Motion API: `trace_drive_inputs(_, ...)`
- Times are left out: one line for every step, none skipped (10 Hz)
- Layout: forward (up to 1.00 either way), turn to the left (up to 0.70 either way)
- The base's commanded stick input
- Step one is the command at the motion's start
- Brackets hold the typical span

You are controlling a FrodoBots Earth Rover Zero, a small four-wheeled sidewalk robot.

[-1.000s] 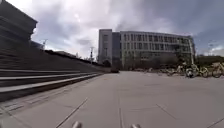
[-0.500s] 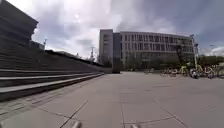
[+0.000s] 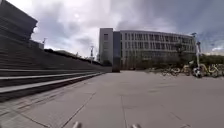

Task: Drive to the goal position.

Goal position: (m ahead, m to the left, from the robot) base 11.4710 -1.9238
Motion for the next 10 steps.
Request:
trace_drive_inputs(0.70,0.00)
trace_drive_inputs(0.70,0.00)
trace_drive_inputs(0.70,0.00)
trace_drive_inputs(0.70,0.00)
trace_drive_inputs(0.70,0.00)
trace_drive_inputs(0.70,0.00)
trace_drive_inputs(0.70,0.00)
trace_drive_inputs(0.70,0.00)
trace_drive_inputs(0.70,0.00)
trace_drive_inputs(0.70,0.00)
